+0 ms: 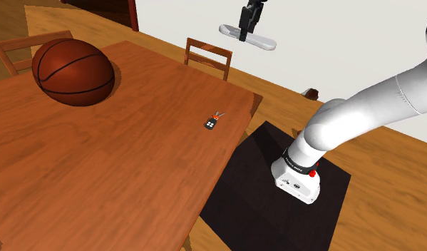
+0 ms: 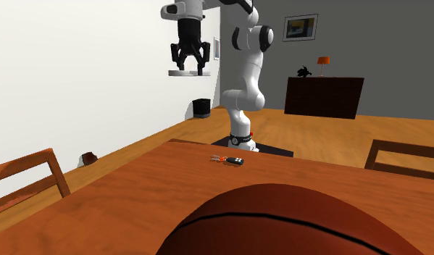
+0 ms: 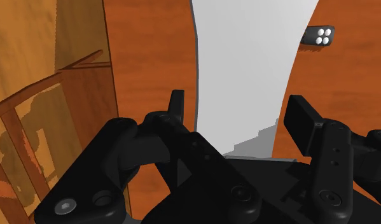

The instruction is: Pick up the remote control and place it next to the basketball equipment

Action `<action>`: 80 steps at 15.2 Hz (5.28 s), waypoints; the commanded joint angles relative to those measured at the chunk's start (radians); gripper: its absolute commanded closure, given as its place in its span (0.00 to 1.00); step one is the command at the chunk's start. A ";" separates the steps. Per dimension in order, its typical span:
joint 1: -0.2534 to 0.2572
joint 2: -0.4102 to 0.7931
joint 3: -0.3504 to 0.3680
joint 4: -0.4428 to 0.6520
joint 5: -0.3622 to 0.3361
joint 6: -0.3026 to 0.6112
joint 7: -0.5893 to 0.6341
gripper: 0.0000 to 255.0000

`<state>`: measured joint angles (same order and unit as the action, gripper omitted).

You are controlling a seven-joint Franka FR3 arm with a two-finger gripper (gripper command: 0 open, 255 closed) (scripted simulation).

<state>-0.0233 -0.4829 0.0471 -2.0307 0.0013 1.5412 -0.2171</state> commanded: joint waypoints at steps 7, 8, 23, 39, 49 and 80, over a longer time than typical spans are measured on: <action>0.054 0.128 0.139 0.127 0.045 0.003 0.188 1.00; 0.060 0.148 0.157 0.146 0.047 0.003 0.212 1.00; 0.206 0.590 0.390 0.626 -0.060 -0.056 0.595 1.00; 0.342 0.846 0.432 0.831 -0.176 -0.034 0.745 1.00; 0.313 0.808 0.430 0.640 -0.160 0.121 0.744 1.00; 0.301 0.871 0.407 0.305 -0.202 0.510 0.781 1.00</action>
<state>0.2769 0.3836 0.4552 -1.7191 -0.1981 2.0395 0.5617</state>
